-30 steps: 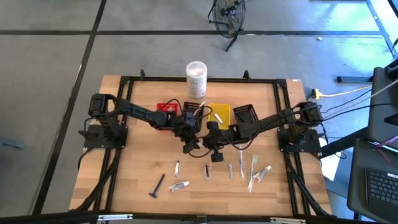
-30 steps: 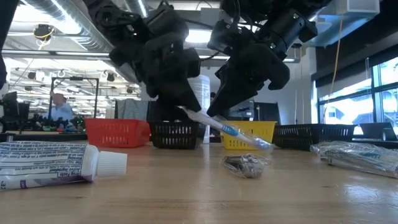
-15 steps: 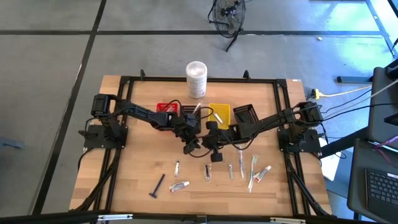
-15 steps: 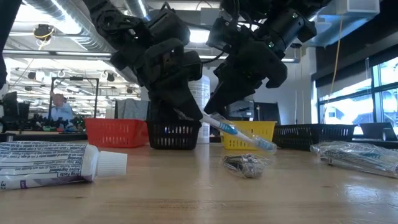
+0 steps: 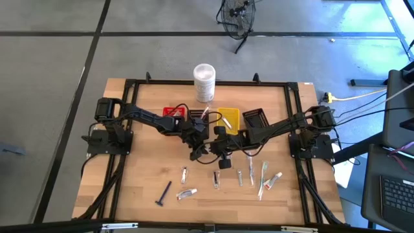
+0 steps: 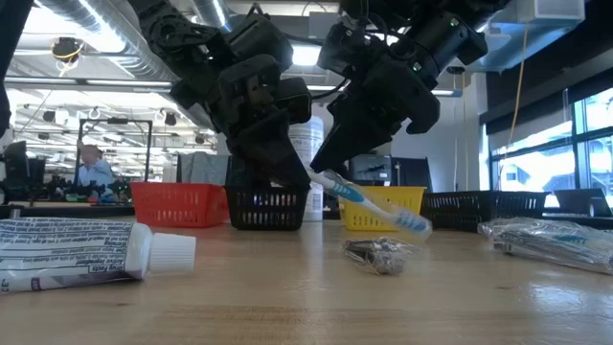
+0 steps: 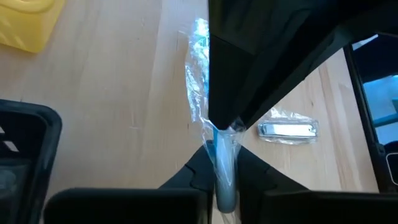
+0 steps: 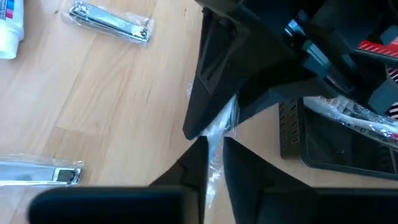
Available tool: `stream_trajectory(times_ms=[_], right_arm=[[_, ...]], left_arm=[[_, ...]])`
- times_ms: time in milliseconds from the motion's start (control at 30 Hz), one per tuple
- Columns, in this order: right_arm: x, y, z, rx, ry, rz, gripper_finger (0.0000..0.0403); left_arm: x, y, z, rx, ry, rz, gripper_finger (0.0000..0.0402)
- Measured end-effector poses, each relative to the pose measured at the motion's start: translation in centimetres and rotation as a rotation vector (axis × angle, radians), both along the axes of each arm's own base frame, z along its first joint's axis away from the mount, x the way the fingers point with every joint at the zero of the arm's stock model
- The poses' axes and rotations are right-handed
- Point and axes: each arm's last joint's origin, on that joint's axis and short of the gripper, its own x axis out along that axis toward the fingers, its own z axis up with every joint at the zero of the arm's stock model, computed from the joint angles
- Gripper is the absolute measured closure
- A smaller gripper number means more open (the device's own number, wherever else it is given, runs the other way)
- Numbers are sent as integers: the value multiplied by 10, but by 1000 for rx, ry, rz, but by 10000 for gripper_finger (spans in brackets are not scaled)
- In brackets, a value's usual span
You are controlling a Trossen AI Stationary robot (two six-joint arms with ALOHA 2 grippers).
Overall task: Pick & Place Travel size toiletries
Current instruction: Put the top blue toothbrush into the left black basket
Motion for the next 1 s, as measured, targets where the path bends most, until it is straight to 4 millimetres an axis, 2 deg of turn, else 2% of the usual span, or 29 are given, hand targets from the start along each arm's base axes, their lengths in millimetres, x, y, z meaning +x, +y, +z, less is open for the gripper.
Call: stream_trajectory(times_ms=[133, 233, 367, 533, 733, 867, 1000], right_arm=[[-4, 0, 9, 4, -8, -2, 319], [-11, -2, 27, 14, -34, -12, 296], [-28, -5, 57, 10, -69, -73, 274], [-51, -12, 86, 12, -95, -176, 260], [-62, -14, 98, 10, -107, -208, 258], [-62, -14, 97, 8, -100, -209, 267], [-60, -14, 93, 4, -86, -209, 277]], left_arm=[[-3, -1, 4, -1, 7, -3, 380], [-7, -2, 14, 3, 5, 0, 375], [-17, -1, 38, 47, -24, 18, 379], [-44, 2, 72, 279, 4, 197, 379], [-76, 2, 101, 537, 46, 452, 378], [-85, 4, 101, 589, 81, 569, 378], [-81, 6, 82, 596, 101, 643, 378]])
